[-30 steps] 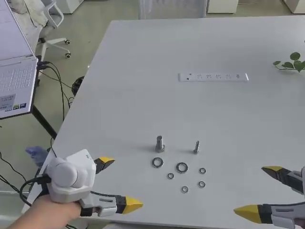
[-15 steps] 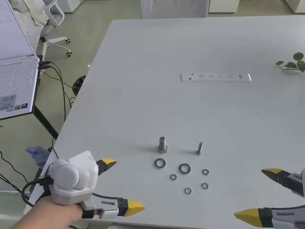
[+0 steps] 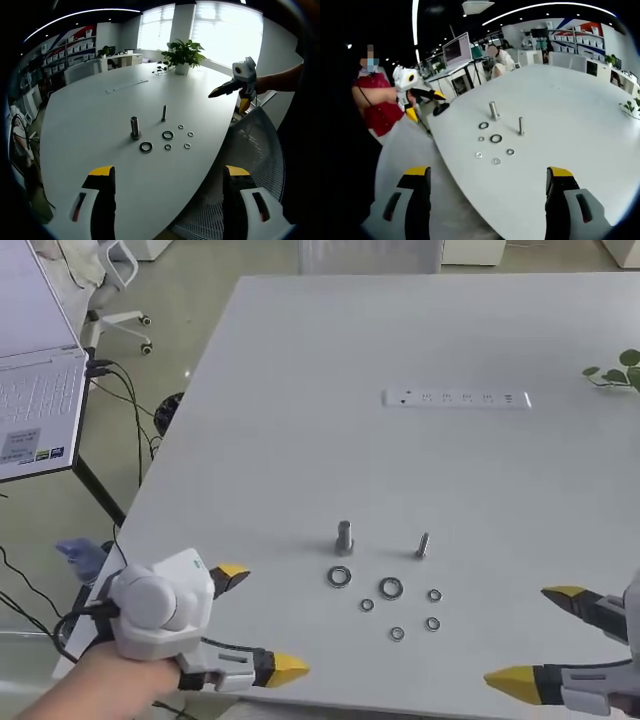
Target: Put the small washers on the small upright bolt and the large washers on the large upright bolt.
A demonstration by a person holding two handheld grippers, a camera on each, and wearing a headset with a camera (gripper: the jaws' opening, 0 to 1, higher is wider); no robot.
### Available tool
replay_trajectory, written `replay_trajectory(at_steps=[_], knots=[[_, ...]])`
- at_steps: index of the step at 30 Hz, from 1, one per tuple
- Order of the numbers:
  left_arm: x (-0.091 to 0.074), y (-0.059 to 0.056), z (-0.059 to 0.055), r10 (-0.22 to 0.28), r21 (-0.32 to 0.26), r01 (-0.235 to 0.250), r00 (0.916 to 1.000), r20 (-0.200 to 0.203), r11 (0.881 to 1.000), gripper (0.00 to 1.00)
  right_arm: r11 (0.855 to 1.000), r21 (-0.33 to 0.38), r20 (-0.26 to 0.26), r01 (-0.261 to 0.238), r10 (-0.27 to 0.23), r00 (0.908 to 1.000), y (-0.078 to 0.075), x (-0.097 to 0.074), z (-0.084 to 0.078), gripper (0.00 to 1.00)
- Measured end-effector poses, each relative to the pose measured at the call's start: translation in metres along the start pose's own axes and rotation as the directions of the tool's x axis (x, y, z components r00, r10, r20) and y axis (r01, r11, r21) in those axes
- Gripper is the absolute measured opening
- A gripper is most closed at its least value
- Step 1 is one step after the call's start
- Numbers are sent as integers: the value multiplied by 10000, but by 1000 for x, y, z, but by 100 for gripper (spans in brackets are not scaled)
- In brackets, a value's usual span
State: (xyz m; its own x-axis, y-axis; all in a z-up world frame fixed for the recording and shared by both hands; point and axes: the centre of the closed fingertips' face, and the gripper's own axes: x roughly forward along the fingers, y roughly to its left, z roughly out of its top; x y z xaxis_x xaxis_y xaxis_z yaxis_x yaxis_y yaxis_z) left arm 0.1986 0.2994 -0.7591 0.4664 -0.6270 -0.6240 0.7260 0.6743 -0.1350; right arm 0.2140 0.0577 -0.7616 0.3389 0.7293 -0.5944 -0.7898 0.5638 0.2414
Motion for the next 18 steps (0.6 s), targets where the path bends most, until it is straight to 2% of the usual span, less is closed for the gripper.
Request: replay_trajectory(at_steps=[6, 10, 14, 18], knots=[[3, -5, -2, -71, -18, 71, 10000, -10, 10000, 88, 9999, -89, -75, -68, 67, 9999, -1, 4, 5, 95], [4, -7, -6, -111, 178, 114, 9998, -172, 9998, 89, 10000, 29, -329, -94, 95, 9994, -4, 6, 7, 91], [4, -7, -5, -110, 118, 111, 9999, -96, 9999, 89, 9996, -227, -428, -185, 175, 9989, -1, 9, 12, 90], [4, -6, -4, -52, 109, 53, 10000, -59, 9999, 89, 9987, -480, -702, -191, 157, 9974, -4, 11, 11, 90]])
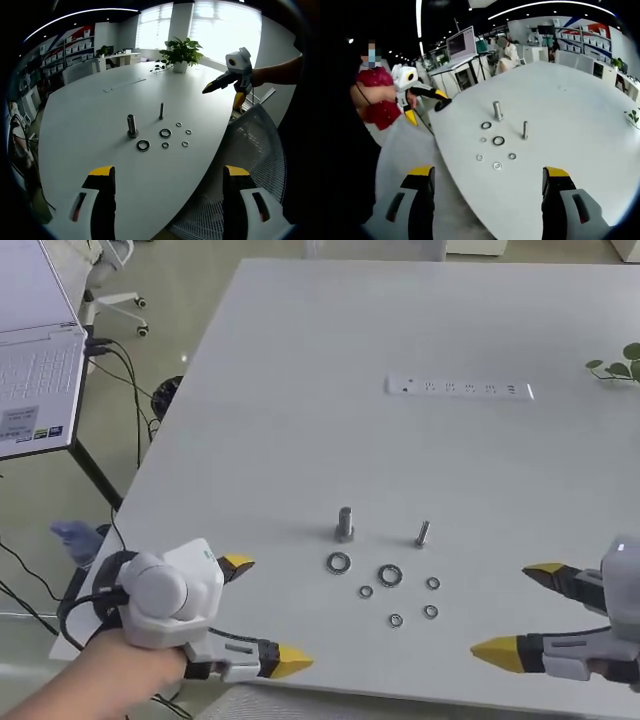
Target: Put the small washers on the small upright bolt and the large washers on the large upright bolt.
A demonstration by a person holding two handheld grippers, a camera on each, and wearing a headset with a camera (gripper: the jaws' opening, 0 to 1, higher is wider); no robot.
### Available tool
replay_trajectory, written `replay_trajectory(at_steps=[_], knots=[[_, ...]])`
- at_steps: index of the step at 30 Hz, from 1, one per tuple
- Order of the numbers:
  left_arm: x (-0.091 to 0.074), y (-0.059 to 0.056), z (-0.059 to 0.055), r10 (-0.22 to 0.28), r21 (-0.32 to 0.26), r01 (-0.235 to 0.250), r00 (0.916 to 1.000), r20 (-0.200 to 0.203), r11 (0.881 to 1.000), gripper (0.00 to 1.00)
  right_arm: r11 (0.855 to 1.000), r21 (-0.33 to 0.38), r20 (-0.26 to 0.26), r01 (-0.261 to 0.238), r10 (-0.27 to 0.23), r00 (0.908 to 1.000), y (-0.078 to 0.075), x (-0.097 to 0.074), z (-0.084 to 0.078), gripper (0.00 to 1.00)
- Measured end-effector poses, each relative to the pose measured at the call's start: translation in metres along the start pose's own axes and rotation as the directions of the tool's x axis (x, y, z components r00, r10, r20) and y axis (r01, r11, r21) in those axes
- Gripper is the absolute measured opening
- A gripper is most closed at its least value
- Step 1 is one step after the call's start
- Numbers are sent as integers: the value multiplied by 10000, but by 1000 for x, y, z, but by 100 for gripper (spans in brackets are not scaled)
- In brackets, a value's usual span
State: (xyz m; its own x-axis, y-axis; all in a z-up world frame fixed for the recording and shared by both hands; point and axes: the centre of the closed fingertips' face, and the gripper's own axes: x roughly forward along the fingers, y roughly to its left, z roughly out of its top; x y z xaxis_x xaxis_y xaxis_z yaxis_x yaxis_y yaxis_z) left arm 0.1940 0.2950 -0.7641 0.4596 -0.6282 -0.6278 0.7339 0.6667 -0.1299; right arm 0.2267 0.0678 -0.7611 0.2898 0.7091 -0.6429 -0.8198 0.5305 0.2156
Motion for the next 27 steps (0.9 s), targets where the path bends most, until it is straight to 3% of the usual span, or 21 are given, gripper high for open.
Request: replay_trajectory(at_steps=[6, 19, 27], knots=[[0, 0, 3, 4, 55, -4, 10000, 78, 10000, 88, 9996, -275, -280, -23, 16, 9996, -4, 4, 4, 86], [5, -2, 5, -66, 85, 64, 9998, 166, 9999, 88, 9958, -873, -800, -291, 221, 9965, 4, 22, 19, 83], [6, 1, 0, 66, 44, -67, 9999, 84, 10000, 88, 9903, -1285, -1124, -533, 388, 9929, 3, 34, 31, 79]])
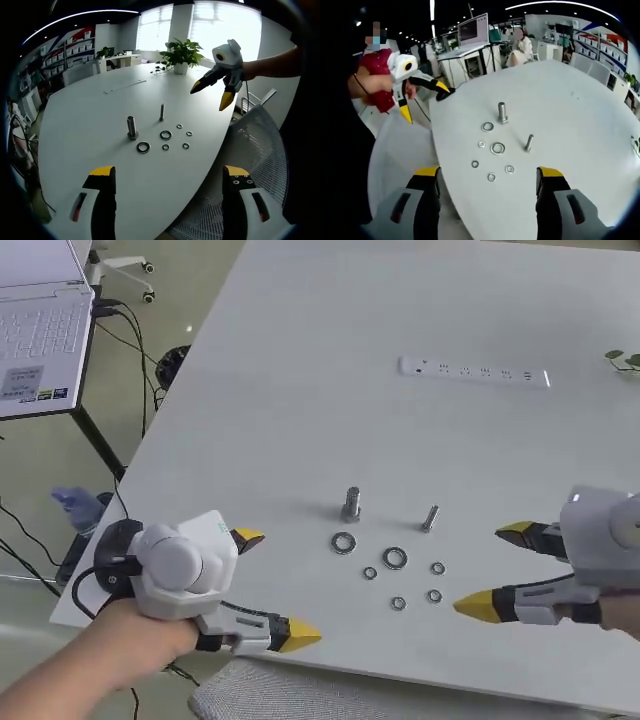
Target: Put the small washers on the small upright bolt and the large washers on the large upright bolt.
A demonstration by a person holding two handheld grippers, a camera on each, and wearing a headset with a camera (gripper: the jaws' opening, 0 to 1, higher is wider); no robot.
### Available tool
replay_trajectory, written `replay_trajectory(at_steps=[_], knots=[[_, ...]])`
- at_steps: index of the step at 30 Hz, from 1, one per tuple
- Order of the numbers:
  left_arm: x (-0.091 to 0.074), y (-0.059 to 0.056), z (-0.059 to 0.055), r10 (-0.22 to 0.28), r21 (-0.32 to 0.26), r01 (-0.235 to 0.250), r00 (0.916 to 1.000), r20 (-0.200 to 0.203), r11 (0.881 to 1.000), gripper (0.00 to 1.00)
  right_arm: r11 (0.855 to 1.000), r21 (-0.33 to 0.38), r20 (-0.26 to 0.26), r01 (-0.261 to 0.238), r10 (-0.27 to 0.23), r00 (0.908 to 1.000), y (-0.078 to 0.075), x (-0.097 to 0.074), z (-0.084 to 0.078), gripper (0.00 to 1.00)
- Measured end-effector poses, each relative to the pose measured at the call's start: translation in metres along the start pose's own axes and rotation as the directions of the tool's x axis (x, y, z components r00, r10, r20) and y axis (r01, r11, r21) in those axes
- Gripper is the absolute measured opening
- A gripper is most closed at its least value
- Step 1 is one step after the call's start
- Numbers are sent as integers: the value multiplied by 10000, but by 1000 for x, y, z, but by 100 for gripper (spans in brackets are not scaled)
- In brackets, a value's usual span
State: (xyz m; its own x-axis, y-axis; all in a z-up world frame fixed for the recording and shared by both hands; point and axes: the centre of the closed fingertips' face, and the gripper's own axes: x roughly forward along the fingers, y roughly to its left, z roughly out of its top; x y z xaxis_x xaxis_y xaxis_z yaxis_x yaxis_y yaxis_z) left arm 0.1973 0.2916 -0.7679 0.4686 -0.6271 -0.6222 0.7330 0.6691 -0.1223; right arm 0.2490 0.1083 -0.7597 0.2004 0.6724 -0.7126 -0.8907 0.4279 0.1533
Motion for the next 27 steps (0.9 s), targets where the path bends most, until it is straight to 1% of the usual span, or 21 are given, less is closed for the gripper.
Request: replay_trajectory(at_steps=[3, 6, 12, 19, 23, 27], knots=[[0, 0, 0, 9, 10, -9, 10000, -1, 10000, 87, 9999, -106, -50, -68, 67, 10000, -1, 5, 4, 77], [1, 1, -2, 6, 54, -5, 10000, -52, 10000, 87, 9993, -289, -259, -249, 241, 9994, 0, 11, 5, 74], [2, 4, -3, -8, -31, 8, 10000, -28, 10000, 86, 9968, -608, -585, -517, 481, 9971, 0, 22, 8, 73], [3, 2, -4, -78, -26, 78, 10000, -45, 10000, 85, 9909, -1151, -1051, -699, 578, 9928, -3, 34, 11, 69], [3, 2, -4, -60, -26, 59, 10000, -80, 10000, 85, 9883, -1304, -1380, -791, 609, 9886, -7, 41, 10, 67], [4, 1, -5, -108, -65, 108, 9999, -84, 9999, 84, 9864, -1404, -1519, -860, 644, 9863, -10, 47, 11, 63]])
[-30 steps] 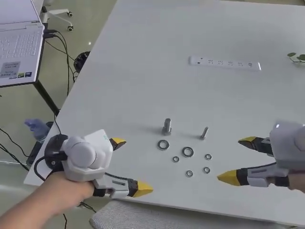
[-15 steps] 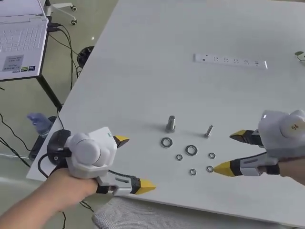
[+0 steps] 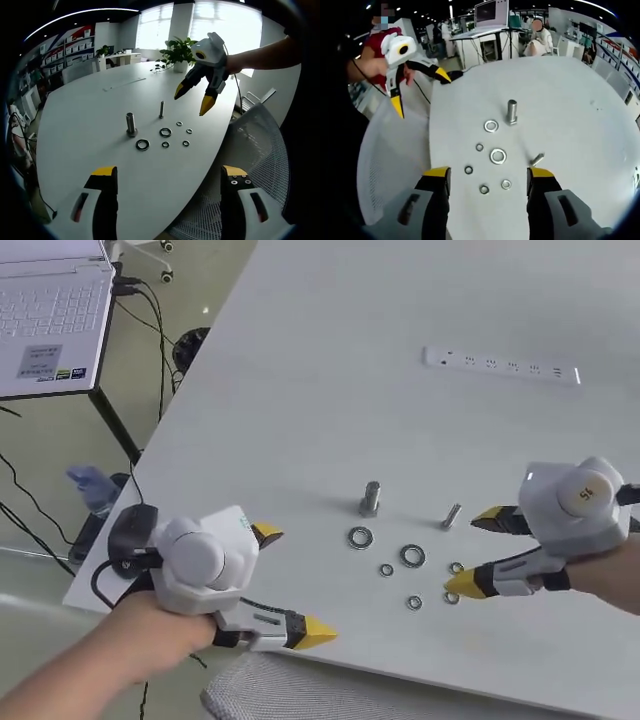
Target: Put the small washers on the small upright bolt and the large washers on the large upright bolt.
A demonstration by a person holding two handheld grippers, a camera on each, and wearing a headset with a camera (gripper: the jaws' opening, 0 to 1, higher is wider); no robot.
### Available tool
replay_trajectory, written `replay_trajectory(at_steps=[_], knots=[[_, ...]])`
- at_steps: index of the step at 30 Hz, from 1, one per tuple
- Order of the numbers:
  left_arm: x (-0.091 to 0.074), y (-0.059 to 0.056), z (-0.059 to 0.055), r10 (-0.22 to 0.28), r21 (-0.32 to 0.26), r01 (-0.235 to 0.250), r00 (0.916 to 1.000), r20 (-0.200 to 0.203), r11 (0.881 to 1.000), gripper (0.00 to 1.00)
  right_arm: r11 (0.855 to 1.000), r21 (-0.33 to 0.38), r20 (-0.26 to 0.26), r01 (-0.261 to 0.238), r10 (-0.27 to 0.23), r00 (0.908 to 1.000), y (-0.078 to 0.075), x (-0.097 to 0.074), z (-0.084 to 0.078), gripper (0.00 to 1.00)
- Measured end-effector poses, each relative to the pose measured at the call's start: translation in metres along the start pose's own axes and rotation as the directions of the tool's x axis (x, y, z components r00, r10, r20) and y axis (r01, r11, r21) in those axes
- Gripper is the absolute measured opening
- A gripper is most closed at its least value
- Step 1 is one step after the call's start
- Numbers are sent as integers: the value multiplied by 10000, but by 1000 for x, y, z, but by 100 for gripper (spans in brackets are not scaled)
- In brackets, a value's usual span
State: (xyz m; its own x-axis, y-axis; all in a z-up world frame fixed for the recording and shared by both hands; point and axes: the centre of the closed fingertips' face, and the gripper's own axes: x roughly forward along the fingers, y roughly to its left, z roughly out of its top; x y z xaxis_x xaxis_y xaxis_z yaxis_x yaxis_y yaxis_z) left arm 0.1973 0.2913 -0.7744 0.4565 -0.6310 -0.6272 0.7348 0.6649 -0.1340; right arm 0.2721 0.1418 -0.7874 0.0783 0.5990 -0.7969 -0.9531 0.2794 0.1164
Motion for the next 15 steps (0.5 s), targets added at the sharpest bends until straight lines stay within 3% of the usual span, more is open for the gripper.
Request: replay_trajectory(at_steps=[15], knots=[[-1, -5, -4, -121, -3, 121, 9999, -80, 9999, 83, 9960, -861, -684, -247, 188, 9975, -3, 19, 6, 57]])
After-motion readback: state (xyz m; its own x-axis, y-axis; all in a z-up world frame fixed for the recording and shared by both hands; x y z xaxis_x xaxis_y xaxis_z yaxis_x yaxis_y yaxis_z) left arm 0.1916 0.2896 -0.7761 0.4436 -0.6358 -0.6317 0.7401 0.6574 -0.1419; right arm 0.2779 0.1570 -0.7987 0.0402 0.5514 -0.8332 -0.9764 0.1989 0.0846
